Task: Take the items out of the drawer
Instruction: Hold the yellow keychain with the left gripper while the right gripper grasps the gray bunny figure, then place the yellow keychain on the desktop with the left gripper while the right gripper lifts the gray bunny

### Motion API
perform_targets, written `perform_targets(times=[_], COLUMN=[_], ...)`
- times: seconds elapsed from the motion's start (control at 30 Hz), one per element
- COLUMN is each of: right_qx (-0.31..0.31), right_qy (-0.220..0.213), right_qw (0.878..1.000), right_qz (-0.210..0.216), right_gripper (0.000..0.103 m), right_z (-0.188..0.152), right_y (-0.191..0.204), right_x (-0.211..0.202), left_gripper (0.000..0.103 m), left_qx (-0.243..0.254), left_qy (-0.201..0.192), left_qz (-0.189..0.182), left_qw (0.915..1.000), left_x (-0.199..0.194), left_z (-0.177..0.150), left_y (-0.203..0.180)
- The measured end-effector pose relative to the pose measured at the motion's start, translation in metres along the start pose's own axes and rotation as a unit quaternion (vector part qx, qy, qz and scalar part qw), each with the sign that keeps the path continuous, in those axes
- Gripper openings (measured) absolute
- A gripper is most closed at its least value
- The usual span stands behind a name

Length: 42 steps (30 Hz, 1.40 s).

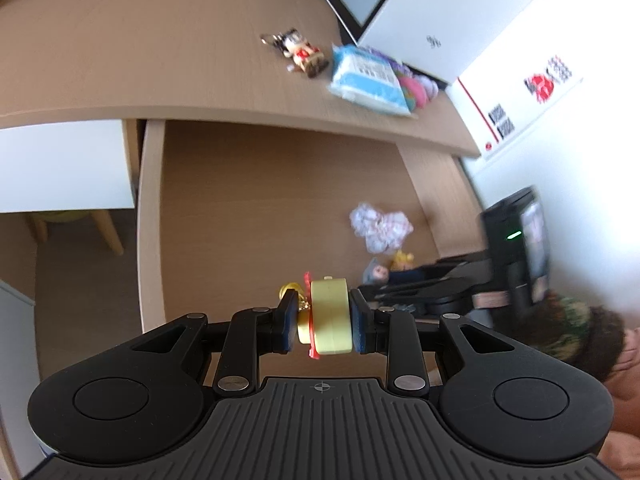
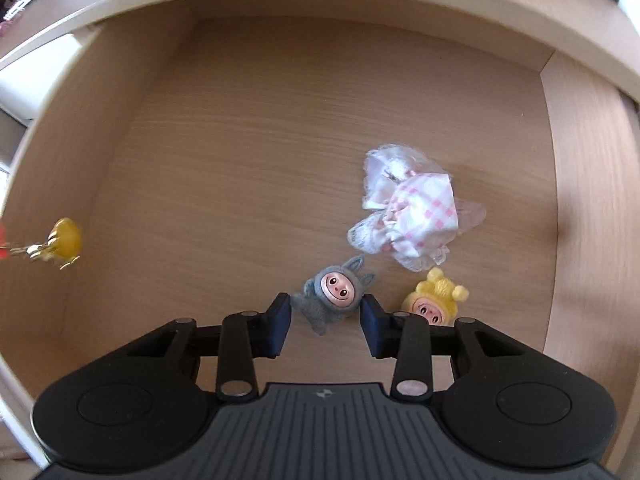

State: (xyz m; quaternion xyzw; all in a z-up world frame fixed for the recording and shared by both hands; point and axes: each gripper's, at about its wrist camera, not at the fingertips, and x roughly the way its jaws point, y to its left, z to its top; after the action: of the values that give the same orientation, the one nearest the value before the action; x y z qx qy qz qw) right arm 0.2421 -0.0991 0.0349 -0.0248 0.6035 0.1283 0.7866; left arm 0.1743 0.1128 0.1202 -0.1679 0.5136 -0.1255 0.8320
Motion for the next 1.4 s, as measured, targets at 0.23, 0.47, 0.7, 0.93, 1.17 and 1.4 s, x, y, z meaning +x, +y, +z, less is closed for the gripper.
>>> perform_targets(times=[0.23, 0.47, 0.7, 0.93, 1.17, 1.4], right_qx=[0.028, 0.045, 0.059, 0.071, 0.067, 0.075], right_qy=[-0.065, -0.124, -0.183, -0.212, -0.222, -0.217], right_qw=[0.997, 0.991, 0.981, 0.975, 0.972, 0.972], right_qz=[0.027, -0.007, -0.025, -0.017, -0.046, -0.057], right_gripper=[0.037, 0.037, 0.037, 0.037, 0.037, 0.037], right_z=[-0.016, -0.019, -0.021, -0.026, -0.033, -0.034], right_y=[-0.001, -0.011, -0.033, -0.049, -0.06, -0.072], right_x=[-0.067, -0.1, -0.121, -0.121, -0.118, -0.112], left_gripper=[0.03, 0.03, 0.03, 0.03, 0.03, 0.029], left_qx=[0.03, 0.042, 0.083, 0.095, 0.102, 0.073], left_qy=[0.003, -0.063, -0.126, -0.119, -0.126, -0.177], left_qz=[-0.017, -0.051, -0.082, -0.092, -0.006, 0.035], left_qw=[0.9994, 0.9958, 0.9852, 0.9841, 0.9867, 0.9808], left_x=[0.005, -0.009, -0.013, 0.042, 0.13, 0.121], left_z=[0.001, 0.06, 0.127, 0.184, 0.216, 0.219], left_y=[-0.007, -0.036, -0.096, -0.157, -0.177, -0.149])
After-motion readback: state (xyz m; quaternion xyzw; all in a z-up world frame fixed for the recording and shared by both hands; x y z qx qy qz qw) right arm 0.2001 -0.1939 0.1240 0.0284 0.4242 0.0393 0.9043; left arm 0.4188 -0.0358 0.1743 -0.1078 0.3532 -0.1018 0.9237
